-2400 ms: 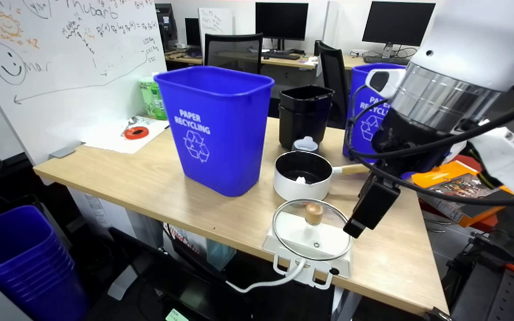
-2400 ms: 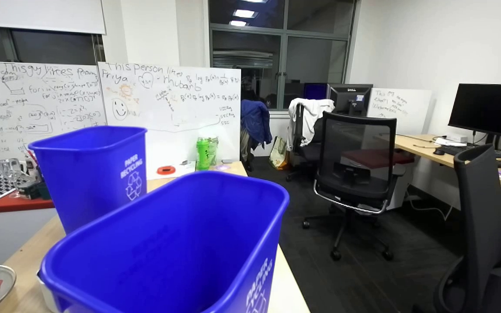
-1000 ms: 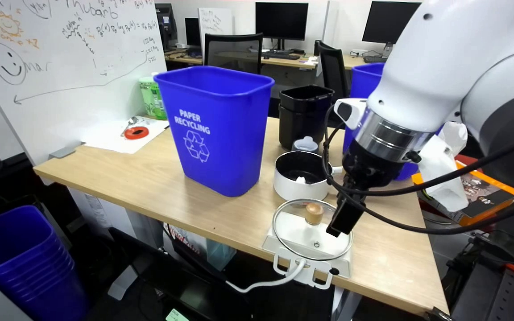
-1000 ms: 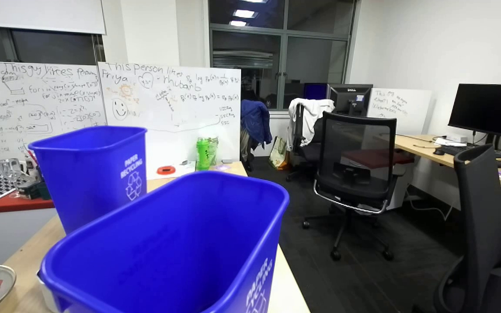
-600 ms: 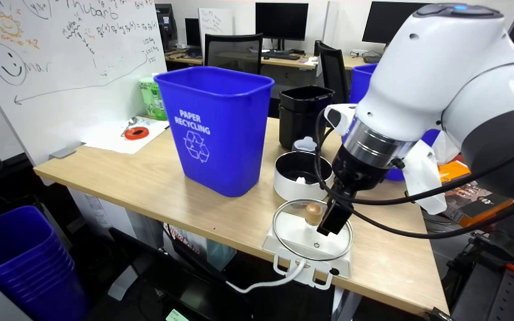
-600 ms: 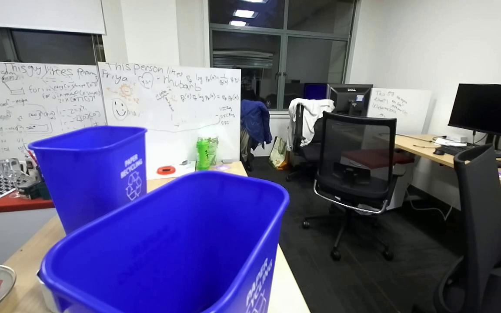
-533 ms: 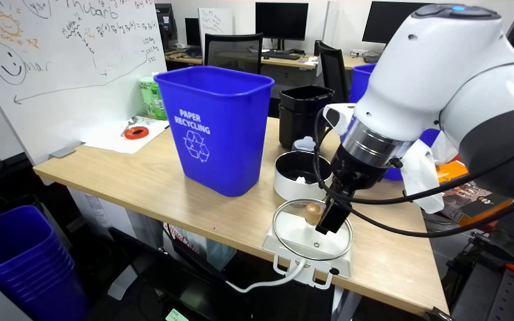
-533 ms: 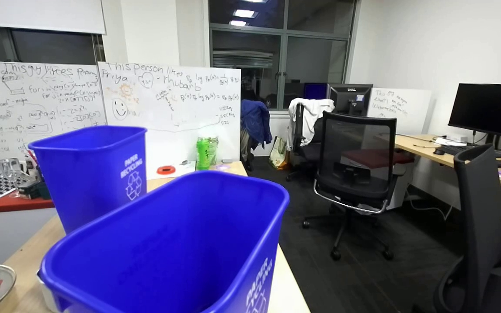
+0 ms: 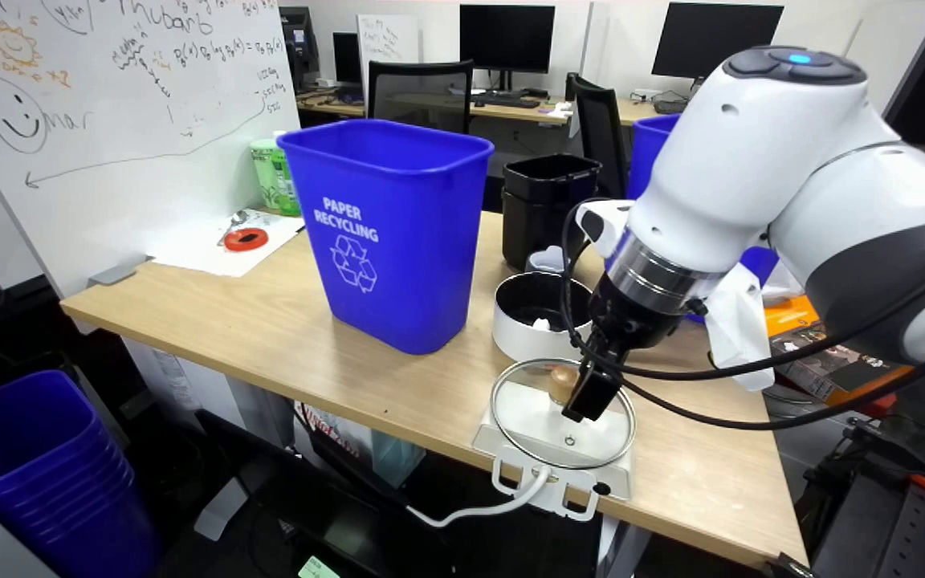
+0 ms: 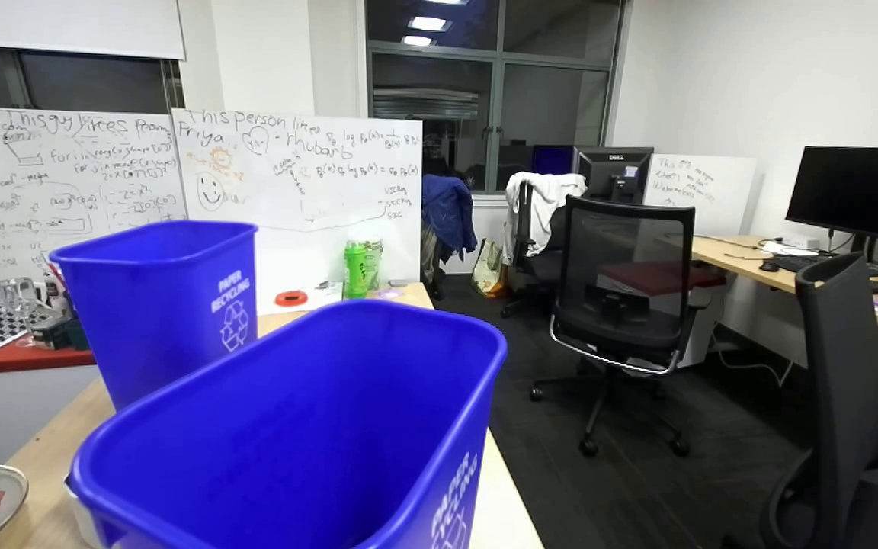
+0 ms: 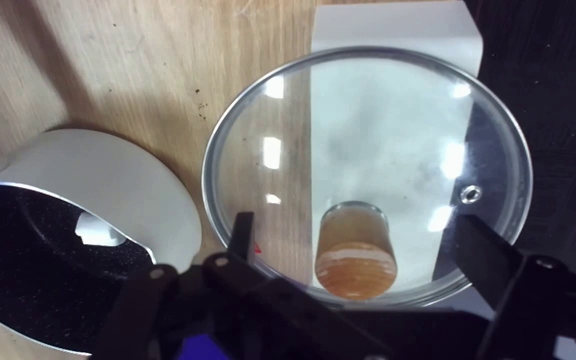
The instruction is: Place the lid on the white pot
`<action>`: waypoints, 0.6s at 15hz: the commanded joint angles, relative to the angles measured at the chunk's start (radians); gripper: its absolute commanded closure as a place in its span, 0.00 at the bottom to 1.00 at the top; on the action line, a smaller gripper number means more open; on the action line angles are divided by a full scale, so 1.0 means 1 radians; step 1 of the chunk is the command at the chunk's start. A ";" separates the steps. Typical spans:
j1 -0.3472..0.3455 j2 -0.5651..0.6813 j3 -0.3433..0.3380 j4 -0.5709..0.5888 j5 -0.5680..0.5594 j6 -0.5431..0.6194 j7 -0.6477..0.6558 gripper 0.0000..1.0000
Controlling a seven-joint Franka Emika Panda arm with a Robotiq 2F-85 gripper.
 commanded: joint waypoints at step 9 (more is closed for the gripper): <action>0.068 0.079 -0.081 0.070 -0.271 0.064 0.341 0.00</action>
